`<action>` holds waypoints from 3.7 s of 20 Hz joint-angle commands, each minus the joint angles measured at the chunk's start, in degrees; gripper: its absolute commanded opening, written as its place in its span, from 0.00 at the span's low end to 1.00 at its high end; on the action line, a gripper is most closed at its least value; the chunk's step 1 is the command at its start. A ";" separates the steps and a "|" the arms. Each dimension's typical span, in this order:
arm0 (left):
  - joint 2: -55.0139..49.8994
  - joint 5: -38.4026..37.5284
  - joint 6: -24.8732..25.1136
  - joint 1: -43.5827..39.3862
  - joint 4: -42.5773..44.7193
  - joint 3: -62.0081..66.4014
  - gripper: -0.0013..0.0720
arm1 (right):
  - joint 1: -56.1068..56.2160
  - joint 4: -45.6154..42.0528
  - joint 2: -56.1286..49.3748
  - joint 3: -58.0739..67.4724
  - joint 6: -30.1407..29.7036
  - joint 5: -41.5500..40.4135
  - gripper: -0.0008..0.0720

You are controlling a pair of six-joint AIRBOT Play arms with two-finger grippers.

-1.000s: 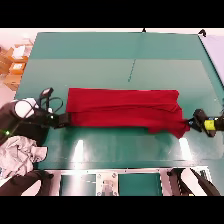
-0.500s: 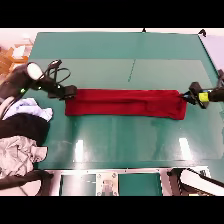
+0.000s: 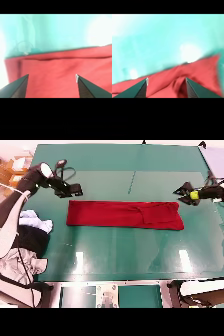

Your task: Fold the shirts.

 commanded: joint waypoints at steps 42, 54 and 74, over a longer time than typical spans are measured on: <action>-12.41 19.47 5.11 -27.76 -14.23 5.22 0.05 | 0.72 3.08 -4.07 16.76 -10.49 39.89 0.04; -27.12 18.84 5.16 -33.40 -27.34 18.21 0.05 | 8.76 3.45 3.28 23.61 -4.50 41.11 0.04; -8.31 -33.64 10.16 7.67 -20.48 27.26 0.05 | 56.76 8.74 -9.42 15.56 6.34 -14.19 0.13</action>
